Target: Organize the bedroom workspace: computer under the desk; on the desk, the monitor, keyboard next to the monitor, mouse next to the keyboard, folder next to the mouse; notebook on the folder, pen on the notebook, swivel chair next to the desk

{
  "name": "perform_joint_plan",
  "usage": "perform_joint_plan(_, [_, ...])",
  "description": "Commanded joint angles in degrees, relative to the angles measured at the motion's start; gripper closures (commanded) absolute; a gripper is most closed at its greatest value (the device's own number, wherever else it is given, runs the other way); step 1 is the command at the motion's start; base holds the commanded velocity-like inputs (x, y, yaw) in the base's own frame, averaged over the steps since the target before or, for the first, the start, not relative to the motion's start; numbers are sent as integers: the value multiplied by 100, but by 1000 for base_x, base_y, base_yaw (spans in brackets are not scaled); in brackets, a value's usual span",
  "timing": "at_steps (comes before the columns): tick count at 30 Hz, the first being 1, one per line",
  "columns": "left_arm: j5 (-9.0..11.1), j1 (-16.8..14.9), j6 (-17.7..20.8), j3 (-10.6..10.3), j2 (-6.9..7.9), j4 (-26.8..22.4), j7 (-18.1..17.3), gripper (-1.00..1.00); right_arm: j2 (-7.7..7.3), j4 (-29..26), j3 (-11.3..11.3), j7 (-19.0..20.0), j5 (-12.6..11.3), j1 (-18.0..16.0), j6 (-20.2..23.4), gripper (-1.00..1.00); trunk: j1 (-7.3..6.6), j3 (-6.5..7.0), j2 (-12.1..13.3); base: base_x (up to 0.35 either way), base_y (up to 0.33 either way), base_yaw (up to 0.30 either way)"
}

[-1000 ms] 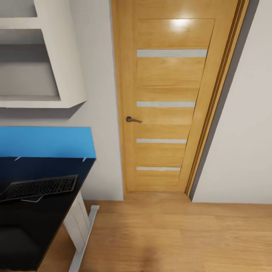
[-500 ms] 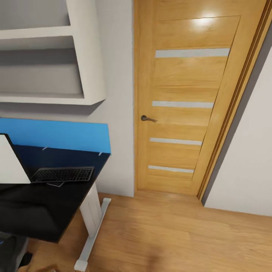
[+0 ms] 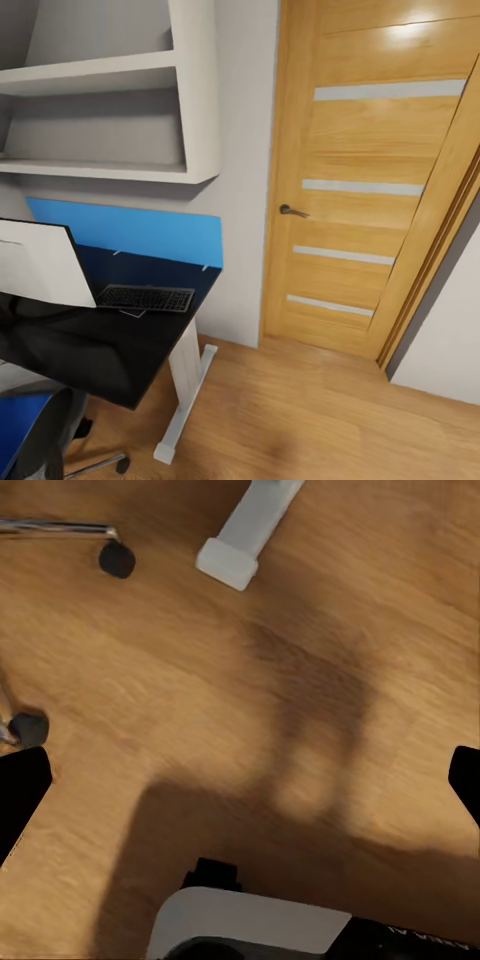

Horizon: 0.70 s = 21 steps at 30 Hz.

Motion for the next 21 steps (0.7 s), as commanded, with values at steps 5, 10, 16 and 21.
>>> perform_joint_plan(5, [70,-1,-10,326,20,-95,2,-100,-5,-4,-7,2,-8,-2,-17,-100,0,-6,-4,0,0,278])
perform_joint_plan(10, [71,1,-10,393,21,-107,2,-100,-6,-4,-7,2,-8,-2,-17,-100,0,-6,-4,0,0,278])
perform_joint_plan(16, [71,-1,-10,405,21,-109,1,-100,-7,1,-7,2,-8,-2,-17,-100,0,-6,-4,0,0,278])
perform_joint_plan(21, [71,-1,-6,407,21,-108,-1,-100,-8,2,-7,2,-8,-2,-17,-100,0,-6,-4,0,0,278])
